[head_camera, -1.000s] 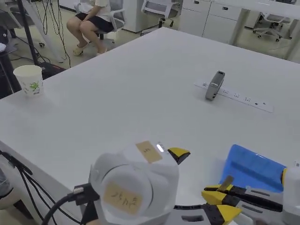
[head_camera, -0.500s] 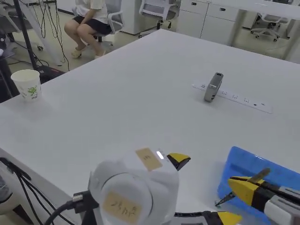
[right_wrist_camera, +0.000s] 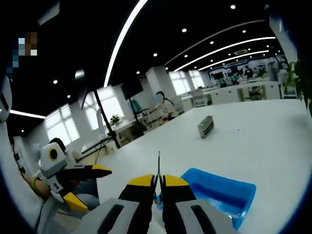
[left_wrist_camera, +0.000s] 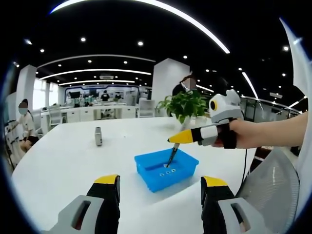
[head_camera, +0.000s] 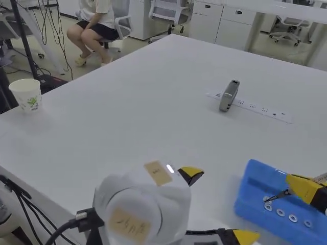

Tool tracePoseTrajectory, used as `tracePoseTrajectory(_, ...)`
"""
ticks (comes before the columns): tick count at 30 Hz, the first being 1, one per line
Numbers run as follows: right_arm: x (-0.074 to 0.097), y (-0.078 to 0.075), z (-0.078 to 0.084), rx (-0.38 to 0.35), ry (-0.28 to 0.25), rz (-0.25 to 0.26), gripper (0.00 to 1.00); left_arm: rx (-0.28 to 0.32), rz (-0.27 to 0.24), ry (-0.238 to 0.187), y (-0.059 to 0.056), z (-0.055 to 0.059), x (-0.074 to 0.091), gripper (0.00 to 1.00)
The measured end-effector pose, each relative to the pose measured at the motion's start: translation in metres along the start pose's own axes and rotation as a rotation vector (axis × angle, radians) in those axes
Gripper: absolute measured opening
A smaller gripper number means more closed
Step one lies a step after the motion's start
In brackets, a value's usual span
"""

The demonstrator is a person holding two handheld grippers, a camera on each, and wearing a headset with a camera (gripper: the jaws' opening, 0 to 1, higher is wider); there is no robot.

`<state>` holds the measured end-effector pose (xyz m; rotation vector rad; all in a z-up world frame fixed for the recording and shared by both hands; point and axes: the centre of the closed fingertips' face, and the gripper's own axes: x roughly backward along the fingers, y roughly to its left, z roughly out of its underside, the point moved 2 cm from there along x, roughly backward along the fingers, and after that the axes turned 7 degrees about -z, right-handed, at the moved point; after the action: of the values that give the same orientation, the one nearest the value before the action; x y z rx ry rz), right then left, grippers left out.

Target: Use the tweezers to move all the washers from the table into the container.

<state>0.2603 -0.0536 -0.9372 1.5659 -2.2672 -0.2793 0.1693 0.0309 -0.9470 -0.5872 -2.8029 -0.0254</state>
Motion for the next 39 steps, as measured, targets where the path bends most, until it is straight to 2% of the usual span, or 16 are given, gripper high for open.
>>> tracePoseTrajectory(7,-0.01,-0.023,0.004,0.012,0.039,0.042,0.02,0.012,-0.01,-0.007,0.001,-0.001,0.001,0.67)
tracePoseTrajectory(15,-0.027,-0.042,0.021,0.027,0.12,0.059,0.02,0.024,0.011,-0.015,-0.003,-0.002,0.0,0.67)
tracePoseTrajectory(19,-0.035,-0.046,0.028,0.031,0.15,0.053,0.02,0.02,0.015,-0.01,-0.003,-0.001,-0.001,0.67)
tracePoseTrajectory(25,-0.042,-0.052,0.038,0.06,0.203,0.058,0.02,0.04,0.019,-0.031,-0.003,-0.005,0.0,0.67)
tracePoseTrajectory(32,-0.045,-0.057,0.043,0.079,0.233,0.055,0.02,0.064,0.011,-0.049,-0.001,-0.007,0.001,0.67)
tracePoseTrajectory(36,-0.046,-0.059,0.045,0.098,0.248,0.046,0.02,0.056,0.017,-0.043,-0.002,-0.007,0.0,0.67)
tracePoseTrajectory(39,-0.046,-0.059,0.045,0.111,0.255,0.043,0.02,0.052,0.014,-0.061,-0.002,-0.01,0.001,0.64)
